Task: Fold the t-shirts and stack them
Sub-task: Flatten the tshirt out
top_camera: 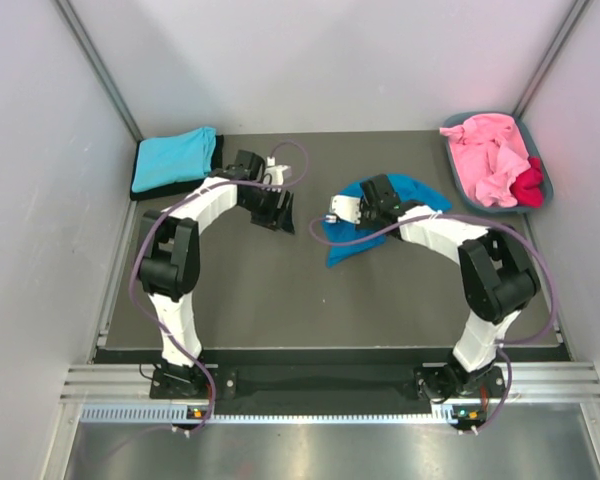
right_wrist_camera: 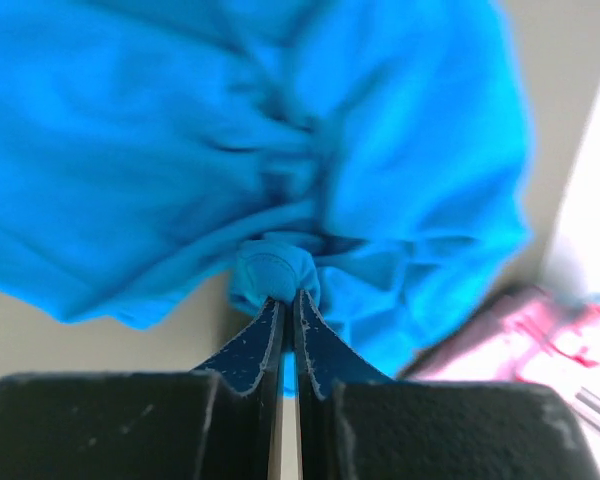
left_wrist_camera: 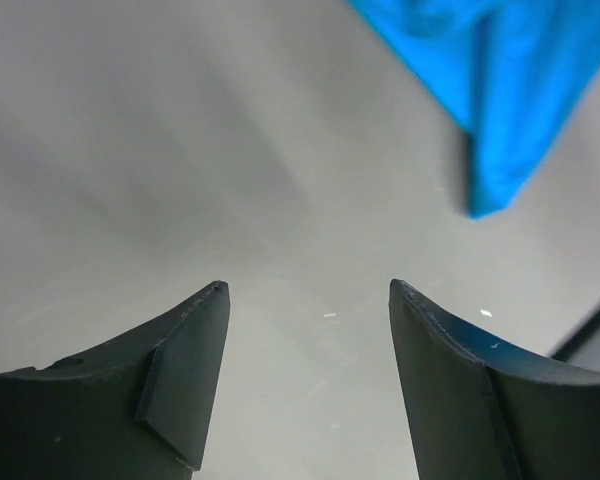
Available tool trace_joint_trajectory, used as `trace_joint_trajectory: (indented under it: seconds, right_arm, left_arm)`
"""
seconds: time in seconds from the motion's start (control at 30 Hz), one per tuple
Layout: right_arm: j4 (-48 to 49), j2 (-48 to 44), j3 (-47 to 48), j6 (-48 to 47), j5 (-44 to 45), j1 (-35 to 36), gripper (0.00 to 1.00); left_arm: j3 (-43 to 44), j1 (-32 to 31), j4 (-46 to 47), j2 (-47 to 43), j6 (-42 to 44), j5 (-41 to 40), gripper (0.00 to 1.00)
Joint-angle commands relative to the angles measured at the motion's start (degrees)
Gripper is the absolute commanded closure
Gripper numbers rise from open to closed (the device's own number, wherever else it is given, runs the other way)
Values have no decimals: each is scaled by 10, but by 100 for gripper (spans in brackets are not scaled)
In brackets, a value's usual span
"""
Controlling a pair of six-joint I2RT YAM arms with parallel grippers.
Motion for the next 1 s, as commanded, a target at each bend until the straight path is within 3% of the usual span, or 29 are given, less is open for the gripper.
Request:
trace_joint_trajectory:
  seconds: [0.0,0.17,0.27,0.47,0.8,0.97]
  right_arm:
    - [31,-56,75,1,33,5,100]
    - [-27,-100,233,24,10,4,100]
    - [-23,-99,270,11,21,3,100]
    - [-20,-82,274,34,46,-12,100]
    - [-20,-66,274,47,53,-41,100]
    - [-18,-64,277,49,53,-49,100]
  left_arm:
    - [-2,-11,1,-32,-11,67,31]
    - [21,-22,7,-7,-15,126,26]
    - [47,-39,10,19,-17,136,22]
    - [103,-76,28,94,-45,178,23]
    - [164,-133,3,166,-44,181,26]
    - [172,-153,3,186,-46,165,34]
